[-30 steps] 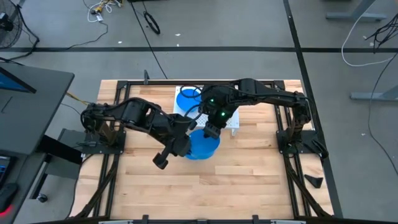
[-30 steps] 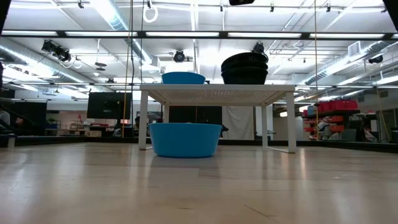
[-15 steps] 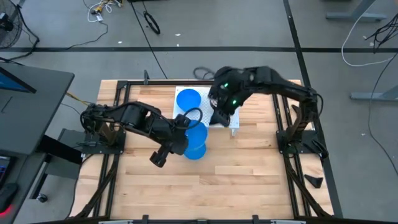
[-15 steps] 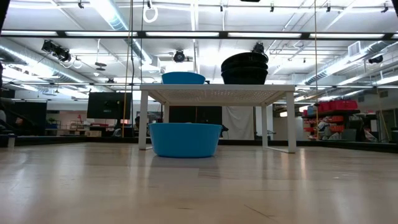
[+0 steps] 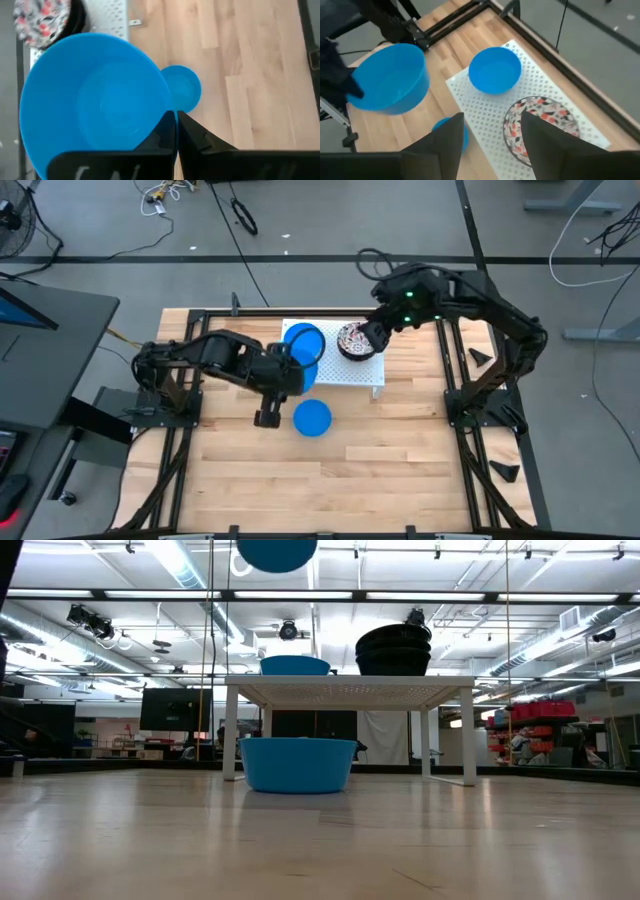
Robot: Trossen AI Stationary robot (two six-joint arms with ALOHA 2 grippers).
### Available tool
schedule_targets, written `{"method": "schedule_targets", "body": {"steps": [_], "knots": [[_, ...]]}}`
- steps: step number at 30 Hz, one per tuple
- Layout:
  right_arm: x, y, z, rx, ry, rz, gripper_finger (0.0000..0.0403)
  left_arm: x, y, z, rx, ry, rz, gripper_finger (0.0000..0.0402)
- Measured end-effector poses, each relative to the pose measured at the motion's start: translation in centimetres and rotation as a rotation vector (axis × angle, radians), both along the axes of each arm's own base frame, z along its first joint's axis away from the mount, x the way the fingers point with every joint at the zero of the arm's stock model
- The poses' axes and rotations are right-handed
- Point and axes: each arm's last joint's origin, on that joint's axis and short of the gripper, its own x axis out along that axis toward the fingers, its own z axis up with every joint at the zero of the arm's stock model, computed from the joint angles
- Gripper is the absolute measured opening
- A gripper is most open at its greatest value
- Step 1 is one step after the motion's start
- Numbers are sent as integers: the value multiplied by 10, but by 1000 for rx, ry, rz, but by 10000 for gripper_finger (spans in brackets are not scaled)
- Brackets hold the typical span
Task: Pick & Place Mini bowls
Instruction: Stack the right blue bowl on top of the other blue bowl on the shelf
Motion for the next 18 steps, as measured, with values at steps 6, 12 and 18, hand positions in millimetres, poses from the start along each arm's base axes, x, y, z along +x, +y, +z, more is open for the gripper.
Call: {"method": "schedule_targets", "body": {"steps": [6, 12, 18], "knots": [[-16, 1, 9, -91, -11, -21, 196, 2, 15, 0, -15, -8, 89, 4], [-26, 2, 15, -193, 0, 56, 196, 10, 34, -5, 52, 24, 39, 4], [-30, 3, 17, -225, 1, 84, 196, 21, 58, -14, 136, 79, -28, 4]]}}
